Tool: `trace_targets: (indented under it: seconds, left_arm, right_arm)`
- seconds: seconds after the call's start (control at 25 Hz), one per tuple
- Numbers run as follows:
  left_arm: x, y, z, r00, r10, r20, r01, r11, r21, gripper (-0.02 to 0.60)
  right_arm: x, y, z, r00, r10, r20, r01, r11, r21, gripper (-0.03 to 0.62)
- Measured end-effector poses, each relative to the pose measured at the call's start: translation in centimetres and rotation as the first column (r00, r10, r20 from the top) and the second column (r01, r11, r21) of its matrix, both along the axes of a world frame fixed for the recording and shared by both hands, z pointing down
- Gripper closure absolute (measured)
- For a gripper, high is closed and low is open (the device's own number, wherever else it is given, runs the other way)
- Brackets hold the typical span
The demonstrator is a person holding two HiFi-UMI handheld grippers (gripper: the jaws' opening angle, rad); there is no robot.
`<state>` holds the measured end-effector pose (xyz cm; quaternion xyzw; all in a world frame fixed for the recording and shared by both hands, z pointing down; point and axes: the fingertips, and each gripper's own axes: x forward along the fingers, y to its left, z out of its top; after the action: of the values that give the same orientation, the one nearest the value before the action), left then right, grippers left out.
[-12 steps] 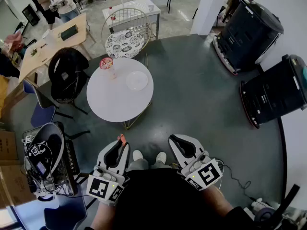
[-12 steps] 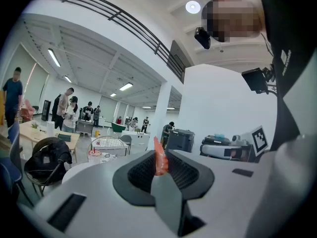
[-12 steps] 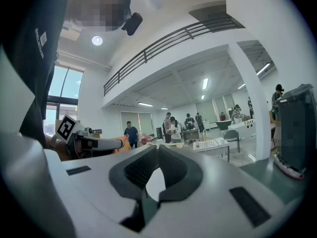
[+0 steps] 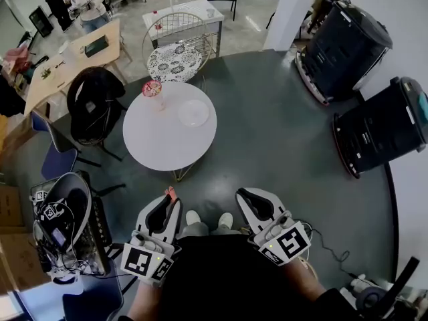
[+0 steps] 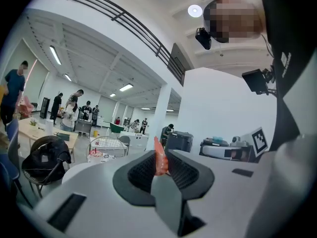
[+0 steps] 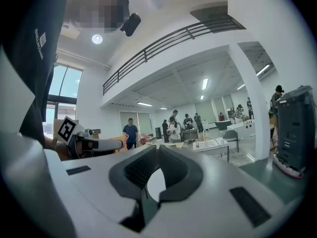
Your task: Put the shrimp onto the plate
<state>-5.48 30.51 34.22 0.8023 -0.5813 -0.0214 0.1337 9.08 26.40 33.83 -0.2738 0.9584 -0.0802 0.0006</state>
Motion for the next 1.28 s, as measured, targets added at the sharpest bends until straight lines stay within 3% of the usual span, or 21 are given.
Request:
trace_targets:
  seconds: [0.84, 1.28]
  left_arm:
    - [-7.6, -0.6, 2.1, 0.994, 0.094, -0.058, -0.094, 0.996, 0.005, 0.503]
    - [-8.9, -2.2, 3.1, 0.994, 0.097, -0.054, -0.098, 0.995, -0.01, 0.503]
  right_arm:
    - [-6.3, -0.4, 1.8, 0.991, 0.132, -0.024, -0.134, 0.99, -0.054, 0.563]
    - [-7.5, -2.3, 3.0, 0.99, 0.138, -0.012, -0.139, 0.986, -0.089, 0.563]
